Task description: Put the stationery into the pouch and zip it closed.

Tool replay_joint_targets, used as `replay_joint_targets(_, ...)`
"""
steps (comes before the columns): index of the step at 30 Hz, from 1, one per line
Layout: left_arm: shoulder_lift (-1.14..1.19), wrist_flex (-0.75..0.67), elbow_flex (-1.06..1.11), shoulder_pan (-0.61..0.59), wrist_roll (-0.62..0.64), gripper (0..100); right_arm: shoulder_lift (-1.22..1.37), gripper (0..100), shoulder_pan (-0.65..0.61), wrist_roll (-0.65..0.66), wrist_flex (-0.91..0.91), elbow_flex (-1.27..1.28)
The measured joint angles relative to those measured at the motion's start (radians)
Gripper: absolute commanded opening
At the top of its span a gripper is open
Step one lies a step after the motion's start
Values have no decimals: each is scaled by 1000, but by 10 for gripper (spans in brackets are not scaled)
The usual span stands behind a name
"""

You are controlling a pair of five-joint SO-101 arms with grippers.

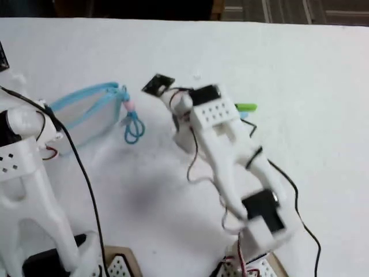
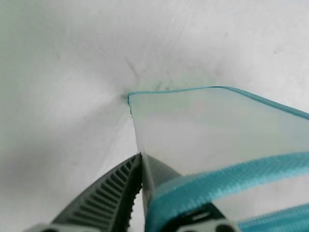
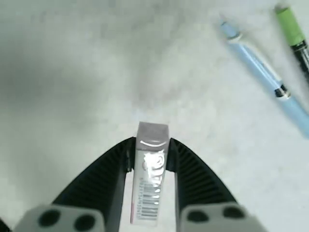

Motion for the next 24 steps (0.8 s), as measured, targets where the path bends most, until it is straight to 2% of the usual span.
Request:
replay_joint_targets(4,0,0,0,0,-6,21,-307,18,-74,-37,-64,302)
replay_joint_targets(9,0,0,0,0,-6,21,-761,18,-150,-57,-285,715)
replay_joint_targets(11,0,0,0,0,-6,21,-936,18,-181,-126,-411,836)
replay_joint_targets(15,0,0,0,9,-6,21,-1209,17,-245,-397,-718,959)
replay_joint_targets(18,0,0,0,41,-6,21,-1264,17,-261,-577,-968,977)
replay_joint_targets(24,0,0,0,97,-6,21,-1155,17,-276,-637,-1329,911)
